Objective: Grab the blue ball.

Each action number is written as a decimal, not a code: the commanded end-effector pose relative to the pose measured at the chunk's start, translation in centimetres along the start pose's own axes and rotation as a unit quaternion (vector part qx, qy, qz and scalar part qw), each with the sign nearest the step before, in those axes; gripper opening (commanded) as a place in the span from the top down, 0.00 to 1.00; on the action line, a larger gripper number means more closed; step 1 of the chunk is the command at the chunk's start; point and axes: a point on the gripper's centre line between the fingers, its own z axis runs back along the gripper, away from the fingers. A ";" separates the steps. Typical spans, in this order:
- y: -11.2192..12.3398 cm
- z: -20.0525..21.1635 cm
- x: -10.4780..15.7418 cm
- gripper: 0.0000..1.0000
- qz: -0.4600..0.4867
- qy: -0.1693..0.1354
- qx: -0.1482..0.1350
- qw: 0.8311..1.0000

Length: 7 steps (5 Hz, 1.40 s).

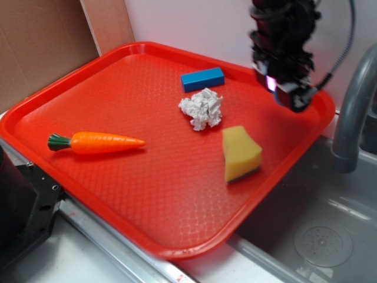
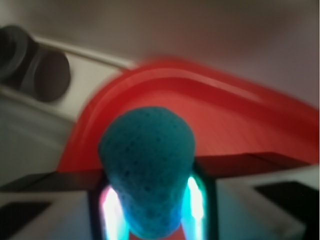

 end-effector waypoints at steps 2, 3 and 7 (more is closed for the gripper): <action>4.0 10.2 -11.9 1.00 0.236 0.084 0.030 0.968; 7.3 10.2 -13.9 1.00 0.264 0.071 0.064 0.960; 12.5 14.3 -13.3 1.00 0.282 0.038 0.078 0.955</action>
